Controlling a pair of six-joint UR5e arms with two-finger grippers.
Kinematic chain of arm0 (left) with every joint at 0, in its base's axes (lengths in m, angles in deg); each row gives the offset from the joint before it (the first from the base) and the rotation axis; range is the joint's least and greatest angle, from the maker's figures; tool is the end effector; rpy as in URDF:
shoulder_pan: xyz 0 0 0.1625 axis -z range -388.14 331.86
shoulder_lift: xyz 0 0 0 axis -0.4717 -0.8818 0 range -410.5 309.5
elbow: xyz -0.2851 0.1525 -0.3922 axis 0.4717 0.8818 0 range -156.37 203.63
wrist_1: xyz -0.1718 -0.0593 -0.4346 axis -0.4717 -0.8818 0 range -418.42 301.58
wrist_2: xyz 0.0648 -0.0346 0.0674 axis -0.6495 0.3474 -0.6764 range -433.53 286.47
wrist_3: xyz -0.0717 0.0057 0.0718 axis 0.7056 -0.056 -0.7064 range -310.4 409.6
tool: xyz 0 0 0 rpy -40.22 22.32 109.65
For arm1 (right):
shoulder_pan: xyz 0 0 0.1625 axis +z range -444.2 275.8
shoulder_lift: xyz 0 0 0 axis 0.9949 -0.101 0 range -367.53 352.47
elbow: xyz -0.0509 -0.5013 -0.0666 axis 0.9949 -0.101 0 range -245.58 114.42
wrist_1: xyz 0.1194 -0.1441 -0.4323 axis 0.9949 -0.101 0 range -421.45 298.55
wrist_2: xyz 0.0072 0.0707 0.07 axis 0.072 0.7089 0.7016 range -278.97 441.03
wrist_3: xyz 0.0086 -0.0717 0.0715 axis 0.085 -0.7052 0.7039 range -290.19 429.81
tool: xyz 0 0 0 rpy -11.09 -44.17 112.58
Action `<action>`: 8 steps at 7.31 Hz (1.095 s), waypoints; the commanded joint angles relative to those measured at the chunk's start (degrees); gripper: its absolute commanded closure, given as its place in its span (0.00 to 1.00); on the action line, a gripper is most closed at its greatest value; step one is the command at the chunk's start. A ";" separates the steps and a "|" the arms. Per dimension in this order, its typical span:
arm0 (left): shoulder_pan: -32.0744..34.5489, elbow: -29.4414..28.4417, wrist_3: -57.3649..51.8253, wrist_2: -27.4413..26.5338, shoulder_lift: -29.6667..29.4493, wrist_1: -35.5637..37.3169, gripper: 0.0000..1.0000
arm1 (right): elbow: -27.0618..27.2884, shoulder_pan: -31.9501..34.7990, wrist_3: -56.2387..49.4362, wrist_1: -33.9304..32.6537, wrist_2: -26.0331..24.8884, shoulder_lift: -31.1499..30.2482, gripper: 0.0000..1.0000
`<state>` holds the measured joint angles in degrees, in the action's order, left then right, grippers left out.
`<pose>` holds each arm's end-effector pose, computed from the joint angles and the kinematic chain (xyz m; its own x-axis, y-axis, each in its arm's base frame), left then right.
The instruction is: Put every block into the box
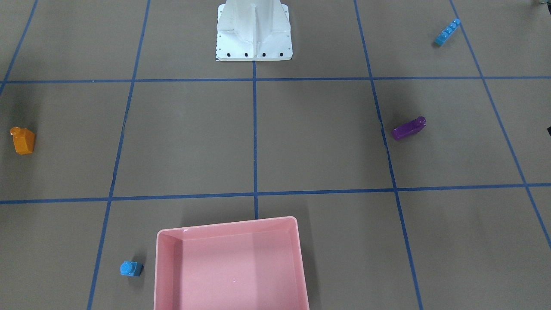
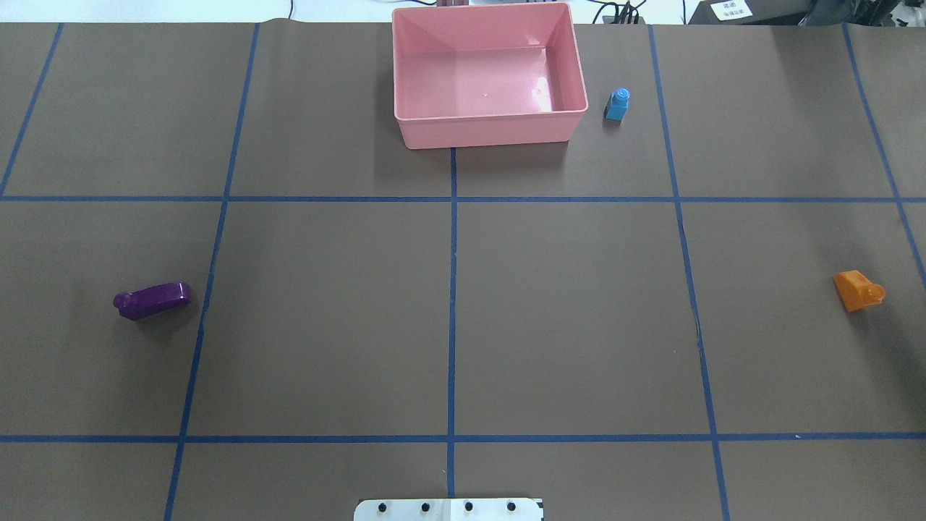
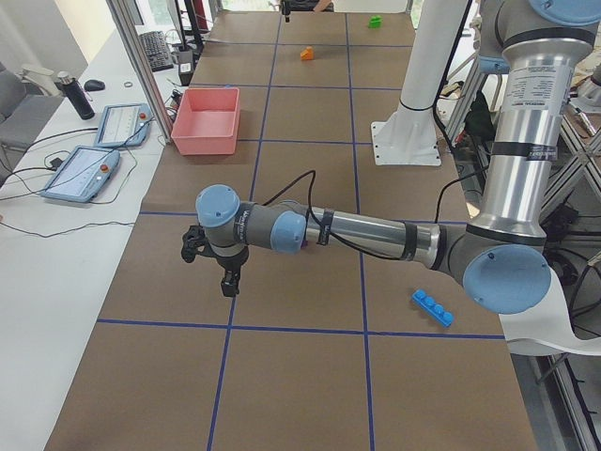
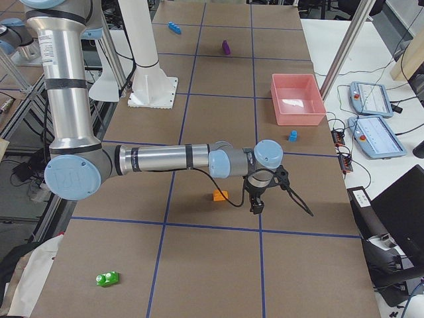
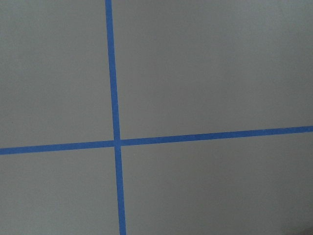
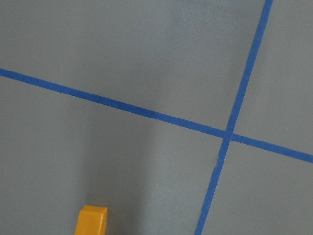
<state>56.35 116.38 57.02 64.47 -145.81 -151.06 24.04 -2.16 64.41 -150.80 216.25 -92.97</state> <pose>0.0006 -0.6077 0.6536 0.6595 0.0735 -0.7481 -0.0093 0.9959 0.0896 -0.0219 -0.5991 0.6992 0.6734 -0.2488 0.6962 0.2022 0.9677 0.1503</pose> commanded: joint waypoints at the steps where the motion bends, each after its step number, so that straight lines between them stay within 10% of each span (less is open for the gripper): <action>1: 0.06 0.94 -0.48 -0.27 1.61 -0.43 0.00 | 0.12 -0.04 0.04 0.13 0.05 -0.78 0.00; 8: -0.29 1.38 -0.05 -0.81 6.45 -9.12 0.00 | 1.96 -3.02 -0.23 12.81 0.49 -9.60 0.00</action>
<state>56.14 117.95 56.56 63.59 -140.50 -157.12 25.19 -4.05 63.87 -143.71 216.72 -97.34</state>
